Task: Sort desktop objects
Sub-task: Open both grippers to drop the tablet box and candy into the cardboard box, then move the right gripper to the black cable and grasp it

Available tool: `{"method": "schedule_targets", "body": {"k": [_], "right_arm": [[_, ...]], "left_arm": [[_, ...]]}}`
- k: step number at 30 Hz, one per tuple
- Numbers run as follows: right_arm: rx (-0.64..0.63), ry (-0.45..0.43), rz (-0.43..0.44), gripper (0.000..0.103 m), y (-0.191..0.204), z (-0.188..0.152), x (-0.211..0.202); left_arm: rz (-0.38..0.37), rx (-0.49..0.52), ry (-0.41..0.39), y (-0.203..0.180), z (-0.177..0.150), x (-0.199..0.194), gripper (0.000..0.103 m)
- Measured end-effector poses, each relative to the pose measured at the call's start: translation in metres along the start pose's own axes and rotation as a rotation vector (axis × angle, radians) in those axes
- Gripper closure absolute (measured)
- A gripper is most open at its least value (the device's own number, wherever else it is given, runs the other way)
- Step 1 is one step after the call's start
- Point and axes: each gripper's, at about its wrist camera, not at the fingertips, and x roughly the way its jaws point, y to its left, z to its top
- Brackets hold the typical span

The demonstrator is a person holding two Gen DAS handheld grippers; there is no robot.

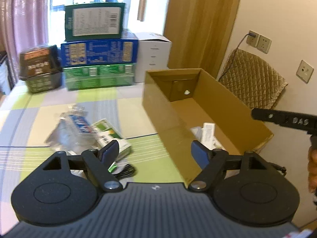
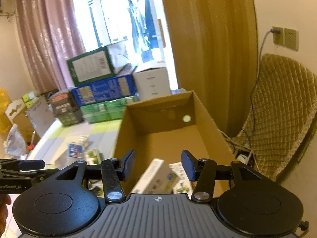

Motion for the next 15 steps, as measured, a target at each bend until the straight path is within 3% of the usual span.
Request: {"method": "schedule_targets", "body": {"k": [15], "right_arm": [[-0.117,-0.028,0.176,0.036,0.097,-0.012,-0.025]], "left_arm": [[0.201,-0.064,0.005,0.093,-0.053,-0.087,0.020]]}}
